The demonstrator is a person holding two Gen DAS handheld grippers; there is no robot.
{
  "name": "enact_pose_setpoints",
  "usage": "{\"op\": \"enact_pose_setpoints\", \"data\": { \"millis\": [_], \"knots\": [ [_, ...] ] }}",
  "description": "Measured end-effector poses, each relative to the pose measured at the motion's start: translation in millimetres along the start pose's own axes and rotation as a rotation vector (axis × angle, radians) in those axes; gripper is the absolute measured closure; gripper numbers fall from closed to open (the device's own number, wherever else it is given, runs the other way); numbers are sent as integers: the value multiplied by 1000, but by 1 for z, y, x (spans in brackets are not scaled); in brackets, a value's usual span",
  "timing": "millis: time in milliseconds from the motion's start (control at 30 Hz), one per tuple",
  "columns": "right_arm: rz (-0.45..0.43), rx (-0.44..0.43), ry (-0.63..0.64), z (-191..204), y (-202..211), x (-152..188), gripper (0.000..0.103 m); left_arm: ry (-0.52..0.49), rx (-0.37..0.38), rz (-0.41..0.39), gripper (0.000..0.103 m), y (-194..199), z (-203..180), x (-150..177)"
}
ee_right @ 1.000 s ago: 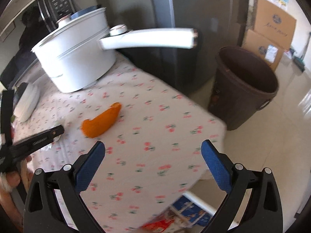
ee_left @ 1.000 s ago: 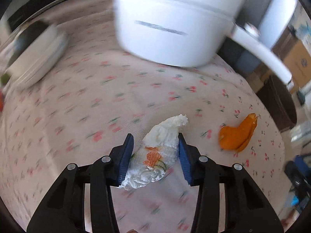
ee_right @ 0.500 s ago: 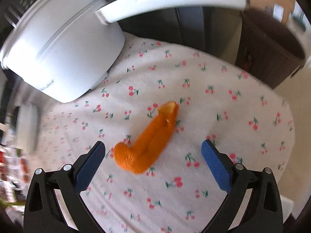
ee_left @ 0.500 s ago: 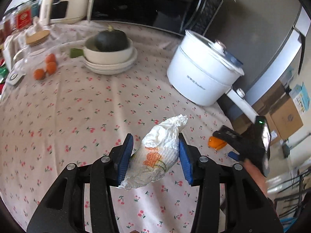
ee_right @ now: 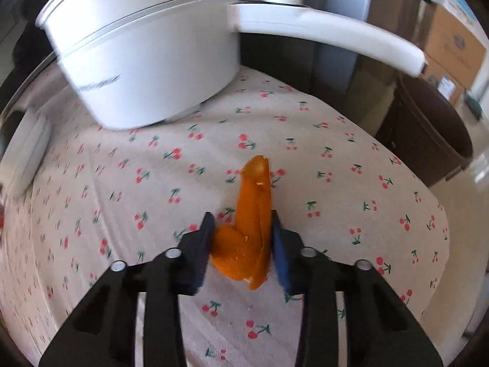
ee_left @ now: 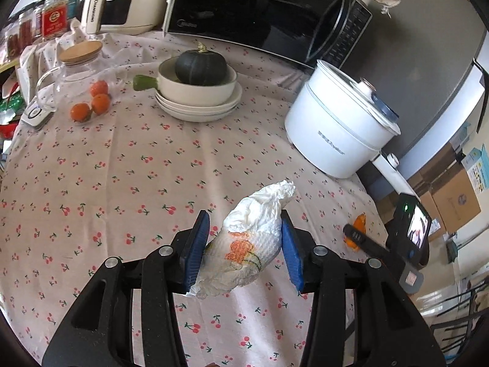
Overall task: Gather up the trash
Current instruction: 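Carry the tissue and peel over the white basin and open both tools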
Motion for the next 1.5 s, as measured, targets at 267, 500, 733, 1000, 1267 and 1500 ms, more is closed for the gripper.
{"op": "enact_pose_setpoints", "data": {
  "millis": [267, 500, 733, 1000, 1267, 1500],
  "knots": [
    [-46, -52, 102, 11, 27, 18, 75, 22, -7, -6, 60, 3, 6, -2],
    [-145, -84, 159, 6, 73, 30, 75, 22, 22, -25, 59, 11, -1, -2],
    [-233, -100, 186, -12, 116, 41, 75, 1, 53, -37, 60, 19, -15, 2],
    [-303, -116, 183, -37, 158, 58, 75, -46, 82, -42, 60, 24, -33, 11],
    [-312, -108, 158, -70, 171, 79, 75, -96, 99, -46, 60, 27, -50, 19],
    [-297, -65, 122, -115, 172, 104, 74, -146, 117, -50, 60, 29, -68, 28]
  ]
}}
Point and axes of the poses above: each gripper's, at about its wrist camera, not at the fingertips, and y roughly against the way its jaws point, z to its left, x to its underside, the point moved 1 cm from there along -y, roughly the way its jaws point, and after that the axes turned 7 degrees about x, right-handed, at the moved point
